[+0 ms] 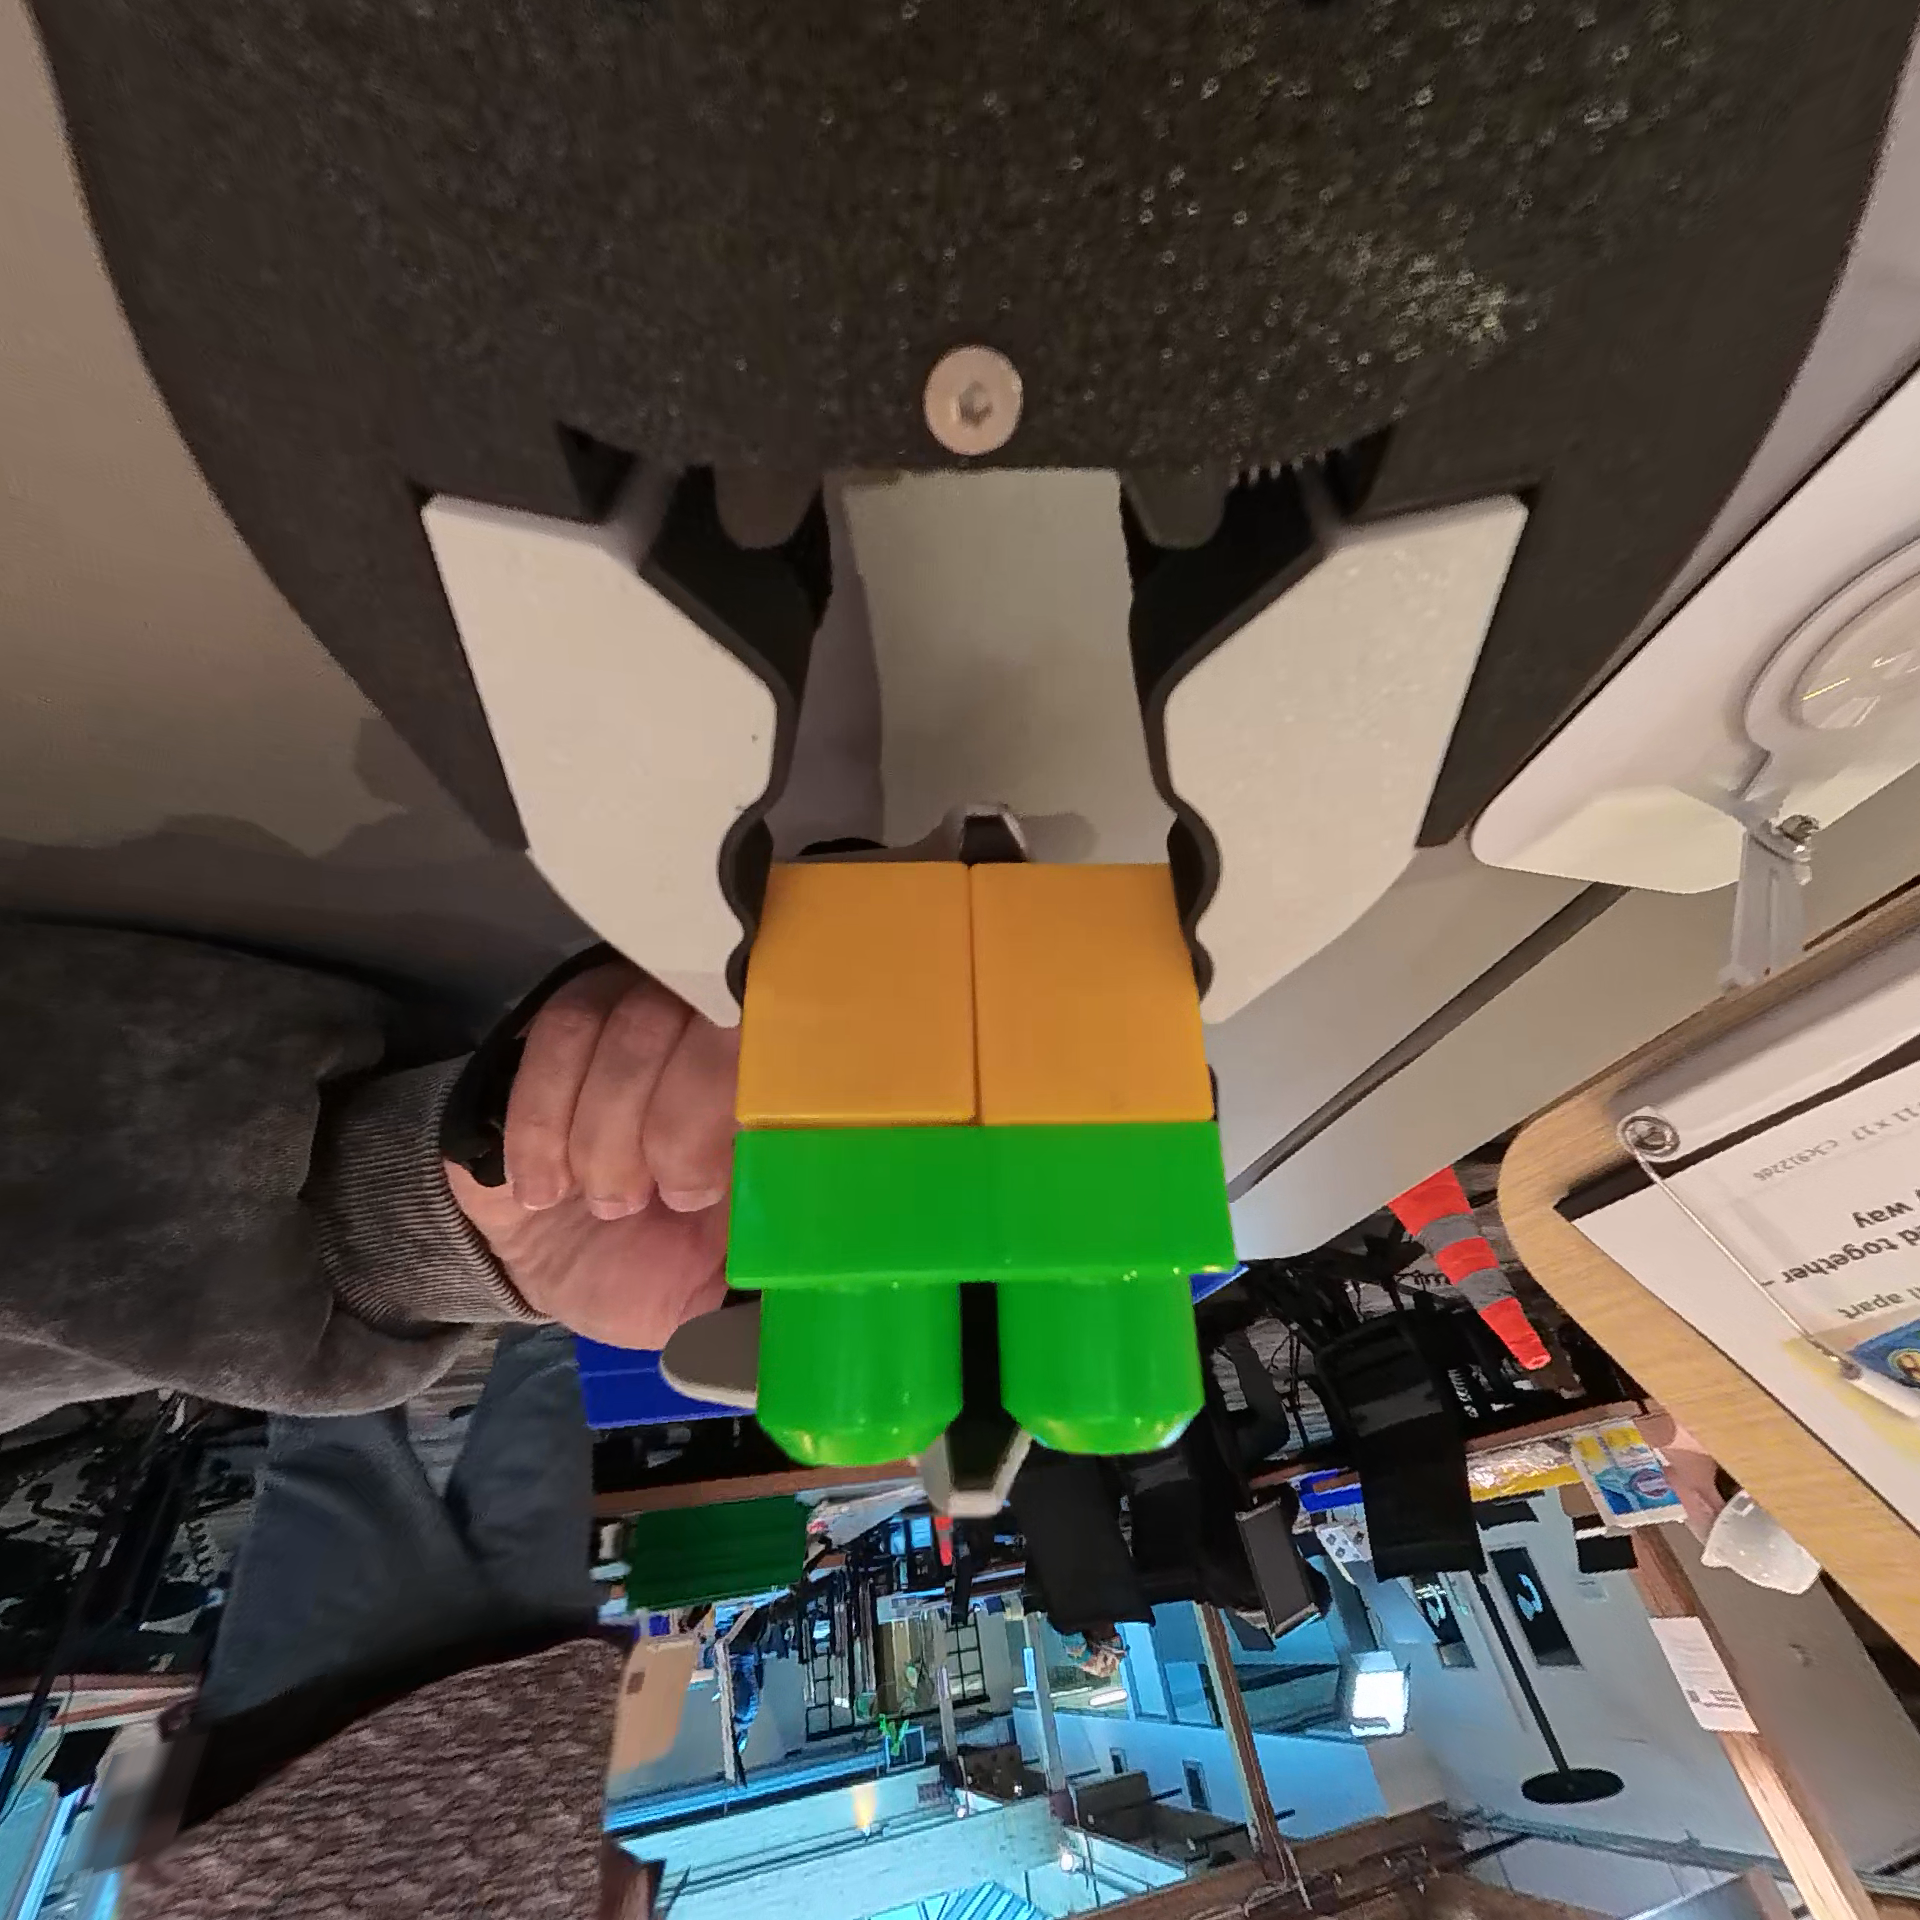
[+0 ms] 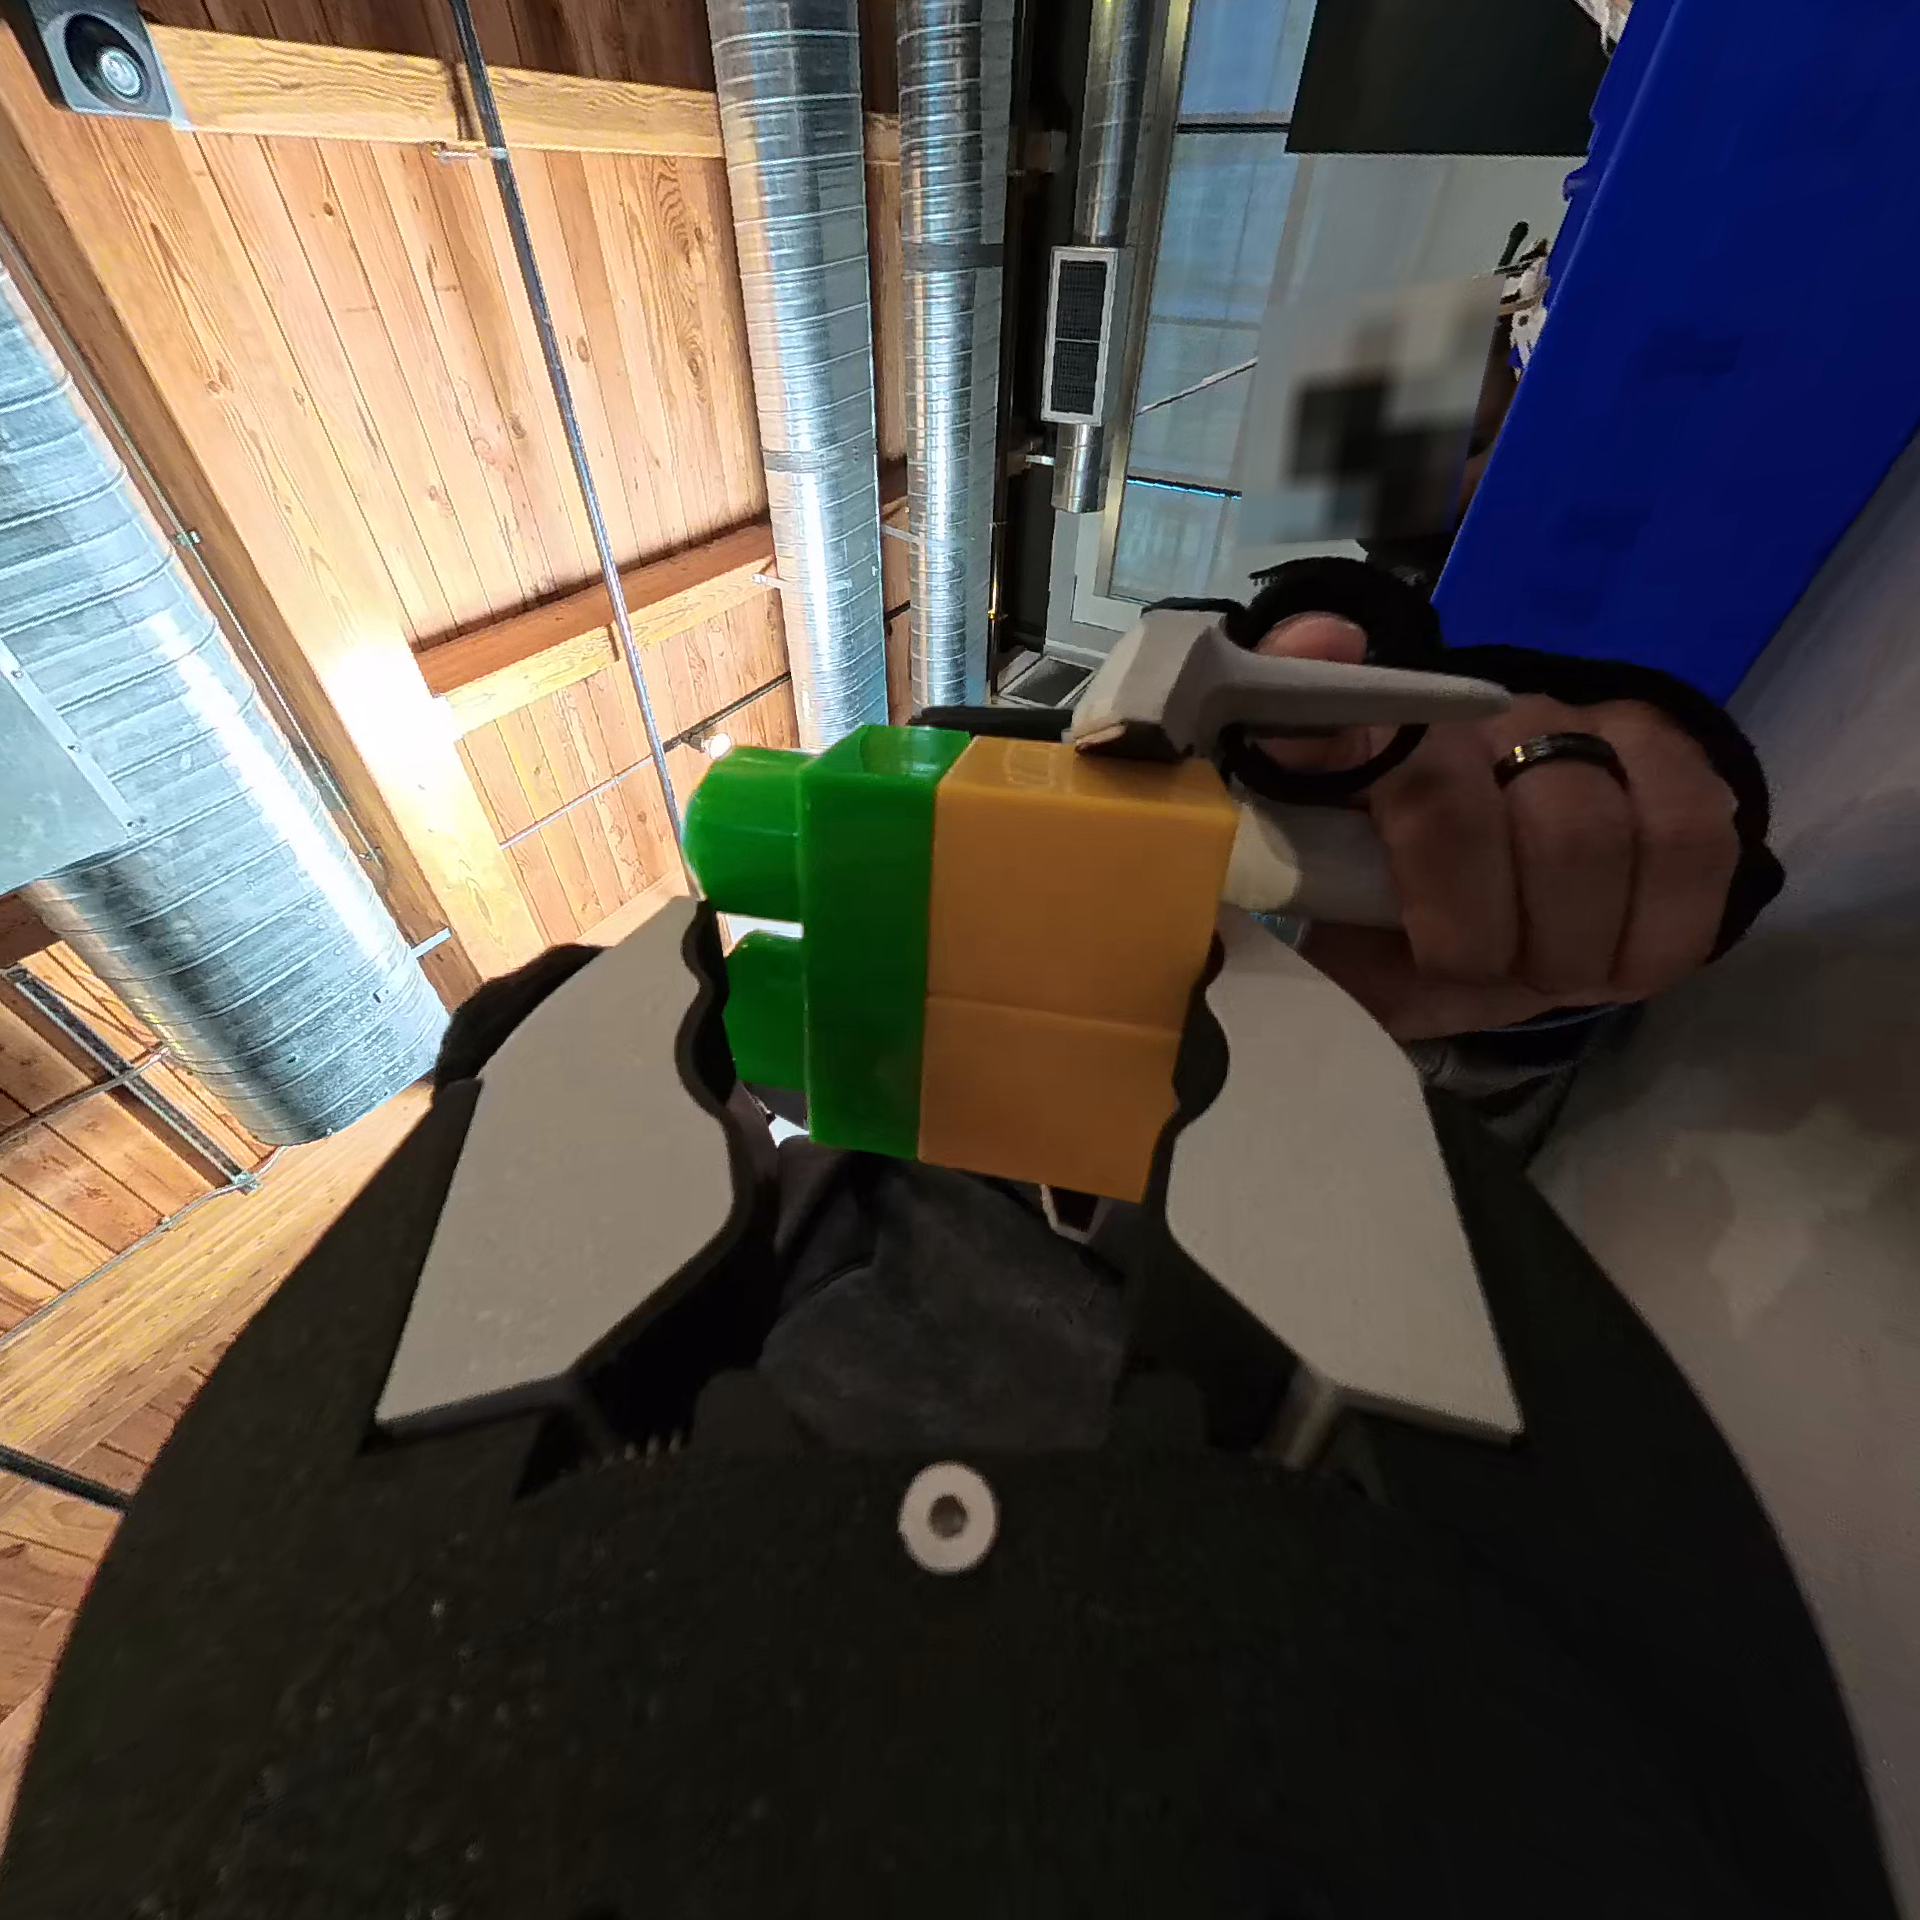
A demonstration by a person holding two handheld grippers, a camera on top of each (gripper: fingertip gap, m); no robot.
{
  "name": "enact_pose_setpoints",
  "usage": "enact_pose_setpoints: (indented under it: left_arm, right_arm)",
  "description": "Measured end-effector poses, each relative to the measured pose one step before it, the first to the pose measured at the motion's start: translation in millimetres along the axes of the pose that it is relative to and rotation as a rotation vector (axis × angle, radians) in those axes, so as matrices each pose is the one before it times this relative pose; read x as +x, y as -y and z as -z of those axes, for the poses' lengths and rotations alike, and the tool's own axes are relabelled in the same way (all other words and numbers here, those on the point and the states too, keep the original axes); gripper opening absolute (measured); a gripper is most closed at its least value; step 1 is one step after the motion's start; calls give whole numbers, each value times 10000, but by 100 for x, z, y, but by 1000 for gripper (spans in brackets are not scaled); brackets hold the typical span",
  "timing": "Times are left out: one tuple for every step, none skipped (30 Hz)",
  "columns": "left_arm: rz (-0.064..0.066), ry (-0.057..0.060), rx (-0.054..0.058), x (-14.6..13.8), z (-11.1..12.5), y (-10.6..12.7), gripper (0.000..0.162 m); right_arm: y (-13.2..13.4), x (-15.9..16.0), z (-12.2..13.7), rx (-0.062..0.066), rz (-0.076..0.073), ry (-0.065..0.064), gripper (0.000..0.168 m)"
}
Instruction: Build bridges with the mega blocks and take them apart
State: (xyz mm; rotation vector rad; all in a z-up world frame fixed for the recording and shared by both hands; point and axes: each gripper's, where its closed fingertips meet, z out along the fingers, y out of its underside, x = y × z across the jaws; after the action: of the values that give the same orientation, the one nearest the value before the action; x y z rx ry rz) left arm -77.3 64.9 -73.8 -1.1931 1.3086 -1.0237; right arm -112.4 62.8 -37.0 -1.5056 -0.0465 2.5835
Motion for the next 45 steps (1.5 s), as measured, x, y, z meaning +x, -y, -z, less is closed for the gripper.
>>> enact_pose_setpoints:
  left_arm:
    - [16, 67, -40, -105, 17, -55, 75]
    - [33, 79, -95, -156, -15, -116, 75]
    - [-37, 141, -63, -225, -24, -77, 75]
    - [-75, 182, 14, -285, 53, 14, 75]
    - [-24, 179, 36, -364, 162, 70, 75]
    - [41, 162, 31, -432, 213, 99, 75]
    - [48, 263, 4, -606, 203, 50, 75]
    - [-9, 345, -65, -705, 150, -81, 75]
    - [-67, 339, -156, -642, 56, -249, 75]
    - [-111, 367, -207, -593, -24, -344, 75]
    - [-162, 316, -228, -426, -96, -374, 75]
    - [-227, 234, -321, -236, -182, -479, 75]
    - [-294, 269, -385, -180, -232, -572, 75]
    - [-305, 222, -342, -52, -250, -525, 75]
    - [-235, 20, -255, 261, -230, -389, 75]
    - [-159, -59, -130, 380, -167, -177, 75]
    - [-118, -51, -62, 362, -112, -33, 75]
    - [-96, 13, -52, 238, -60, 15, 75]
    - [-66, 90, -72, 72, -49, -7, 75]
    - [-23, 20, -116, 102, -71, -92, 75]
    - [22, -73, -80, 206, -62, -85, 75]
    - [51, -100, 12, 244, -45, 2, 75]
    - [69, -85, -14, 215, -57, -31, 75]
    - [59, -35, -81, 163, -90, -107, 75]
    - [18, -54, -40, 227, -75, -53, 75]
    - [70, -160, -13, 371, 3, 40, 75]
    - [183, -197, -38, 337, 55, 40, 76]
    - [248, -127, -19, 137, 78, 23, 74]
    - [268, -159, 64, 88, 97, 91, 73]
    - [260, -76, 101, -106, 92, 87, 73]
    - [253, 92, 32, -426, 60, -21, 72]
    - [273, 112, -36, -542, 15, -132, 71]
    - [322, 49, 6, -514, -7, -123, 71]
    - [380, 98, 41, -611, 19, -115, 69]
    - [421, 126, 19, -692, 6, -167, 68]
    - [449, 58, -2, -620, -24, -160, 67]
    - [459, -39, 8, -491, -19, -129, 67]
    - [459, -76, 49, -416, -5, -69, 67]
    - [454, -73, 83, -386, 10, 21, 67]
    - [453, -90, 74, -303, 11, 24, 66]
    - [436, -134, 34, -207, -11, -7, 66]
    - [388, -142, -13, -149, -38, -68, 66]
    - [303, -143, -23, -90, -42, -85, 66]
    - [199, -110, -19, -46, -48, -59, 66]
    - [102, -64, -26, -25, -33, -48, 66]
  right_arm:
    - [129, 63, -5, 75, -39, -61, 85]
    - [245, 111, 25, 169, 5, -169, 85]
    - [244, 92, 46, 133, 160, -289, 86]
    - [240, -8, 129, 83, 198, -370, 89]
    - [251, -180, 163, 89, 218, -388, 95]
    - [207, -188, 227, 38, 298, -527, 97]
    - [212, -182, 237, 20, 430, -684, 101]
    - [337, -365, 213, 78, 446, -646, 103]
    - [330, -412, 211, 22, 418, -669, 102]
    - [293, -75, 202, -77, 548, -937, 101]
    - [247, 629, 236, -165, 755, -1412, 99]
    - [244, 1018, 246, -198, 836, -1593, 98]
    - [128, 964, 128, -255, 774, -1426, 96]
    - [-36, 796, -84, -303, 585, -1130, 94]
    - [-90, 546, -297, -274, 384, -818, 91]
    - [-146, 286, -442, -203, 215, -526, 86]
    - [-303, 214, -551, -265, 132, -405, 82]
    - [-366, 94, -590, -260, 102, -298, 81]
    - [-409, -52, -573, -251, 58, -171, 78]
    - [-279, -93, -439, -162, 51, -114, 68]
    - [-185, 66, -285, -48, 12, -181, 60]
    - [-212, 181, -244, -47, 17, -258, 53]
    - [-125, -174, -185, -2, 147, -32, 45]
    - [-99, 112, -31, 55, 107, -220, 38]
    - [-192, 148, 109, -27, 140, -215, 37]
    - [-32, 138, 317, 106, 234, -202, 37]
    - [140, 379, 602, 278, 113, -338, 37]
    - [276, 734, 950, 382, -13, -500, 37]
    - [487, 600, 1243, 517, 22, -359, 37]
    - [591, 418, 1480, 567, 26, -199, 37]
    - [585, 531, 1681, 522, 35, -264, 37]
    - [646, 796, 1839, 516, 140, -413, 37]
    - [627, 1142, 1958, 464, 176, -578, 37]
    - [556, 1521, 1978, 356, 123, -680, 37]
    - [454, 1736, 1867, 290, 77, -621, 37]
    - [183, 1953, 1604, 131, 1, -574, 37]
    - [-205, 2237, 1231, -82, -83, -596, 37]
    - [-580, 2425, 755, -252, -155, -600, 37]
    - [-919, 2537, 236, -373, -240, -611, 37]
    - [-1206, 2257, -303, -484, -319, -458, 37]
    - [-1400, 1840, -726, -594, -391, -252, 38]
    - [-1270, 1457, -1029, -540, -319, -146, 37]
    - [-1095, 1139, -1217, -438, -233, -89, 37]
    - [-954, 865, -1307, -414, -162, -70, 38]
    - [-826, 695, -1299, -387, -41, -114, 38]
